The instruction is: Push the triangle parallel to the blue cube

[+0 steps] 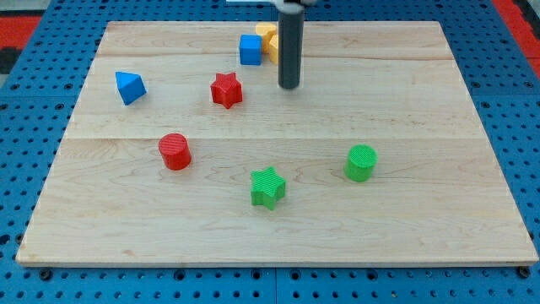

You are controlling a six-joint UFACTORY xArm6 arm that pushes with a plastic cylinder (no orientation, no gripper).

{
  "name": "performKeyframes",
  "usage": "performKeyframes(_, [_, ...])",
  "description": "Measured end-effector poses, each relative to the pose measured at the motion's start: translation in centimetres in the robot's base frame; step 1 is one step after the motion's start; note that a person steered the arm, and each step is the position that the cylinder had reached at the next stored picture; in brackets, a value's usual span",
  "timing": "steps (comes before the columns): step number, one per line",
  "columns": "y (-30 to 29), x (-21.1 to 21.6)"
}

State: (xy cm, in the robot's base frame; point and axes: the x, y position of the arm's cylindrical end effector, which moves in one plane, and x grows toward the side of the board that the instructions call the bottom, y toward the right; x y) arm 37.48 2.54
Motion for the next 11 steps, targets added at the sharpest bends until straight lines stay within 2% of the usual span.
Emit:
performKeyframes(1, [-1.6,2.0])
performKeyframes(5, [-25.4,1.7])
performKeyframes(6, [-25.2,-2.5])
performKeyframes(8, [-19.1,-5.3])
performKeyframes(9, [-18.7,-8.6])
performKeyframes(10, [-13.8,-9.1])
performKeyframes(11, [-12.0,-9.7])
